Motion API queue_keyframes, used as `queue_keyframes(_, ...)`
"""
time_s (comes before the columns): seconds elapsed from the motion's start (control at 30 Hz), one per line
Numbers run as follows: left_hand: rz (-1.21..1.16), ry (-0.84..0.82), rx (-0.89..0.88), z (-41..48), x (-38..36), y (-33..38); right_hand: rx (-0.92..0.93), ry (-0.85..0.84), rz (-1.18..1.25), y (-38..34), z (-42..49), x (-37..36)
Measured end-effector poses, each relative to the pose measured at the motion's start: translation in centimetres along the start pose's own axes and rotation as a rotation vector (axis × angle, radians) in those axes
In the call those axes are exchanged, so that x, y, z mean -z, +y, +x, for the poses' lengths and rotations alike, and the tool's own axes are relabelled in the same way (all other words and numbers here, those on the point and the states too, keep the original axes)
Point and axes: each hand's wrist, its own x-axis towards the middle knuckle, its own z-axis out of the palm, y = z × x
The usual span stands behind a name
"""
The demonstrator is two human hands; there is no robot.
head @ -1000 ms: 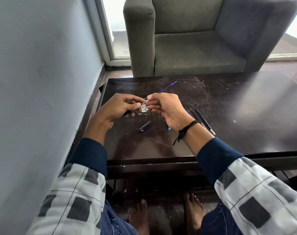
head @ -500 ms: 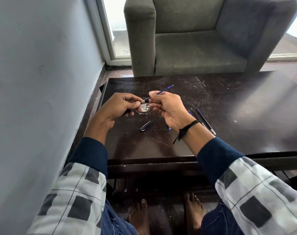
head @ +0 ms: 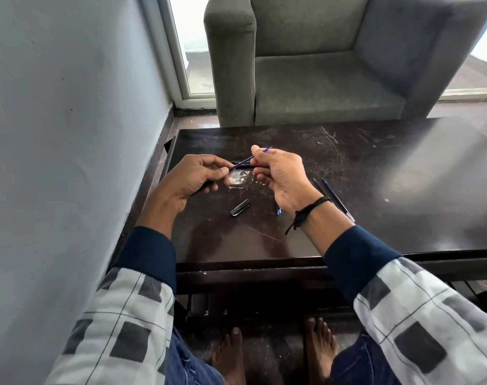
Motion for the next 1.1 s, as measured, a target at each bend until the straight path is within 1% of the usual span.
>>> queue_keyframes(0.1, 0.000, -0.010, -0.008, 0.1, 0.1, -0.2, 0.009, 0.012, 0.015, 0.1, 0.1, 0.1)
queue_keyframes(0.23, 0.008, -0.042, -0.031, 0.0, -0.5, 0.1, -0.011, -0.016, -0.095, 0.9, -0.1, -0.3)
queue_keyframes(0.33, 0.008, -0.031, -0.027, 0.0, -0.5, 0.1, -0.032, -0.064, -0.159, 1.0, -0.3, -0.5)
queue_keyframes(0.53, 0.003, -0.018, -0.017, 0.2, -0.1, -0.3, -0.020, -0.046, -0.065, 0.3, 0.0, -0.1)
queue_keyframes(0.8, 0.023, -0.011, -0.045, 0.2, -0.8, -0.3, -0.027, -0.029, -0.114, 0.6, 0.0, 0.3)
queue_keyframes(0.9, 0.029, 0.001, -0.059, 0.2, -1.0, -0.3, -0.021, -0.036, -0.171, 0.0, -0.1, 0.6)
queue_keyframes(0.97, 0.022, 0.010, -0.054, 0.3, -1.0, -0.3, 0.006, -0.043, -0.296, -0.6, 0.3, 1.5)
queue_keyframes(1.0, 0.018, 0.017, -0.049, 0.3, -0.9, -0.4, 0.039, -0.043, -0.400, -1.0, 0.8, 2.1)
queue_keyframes(1.03, 0.014, 0.027, -0.045, 0.3, -0.9, -0.4, 0.080, -0.026, -0.558, -1.4, 1.1, 2.8)
queue_keyframes(1.1, 0.011, 0.044, -0.044, 0.3, -0.8, -0.5, 0.162, 0.047, -0.988, -1.8, 1.9, 4.2)
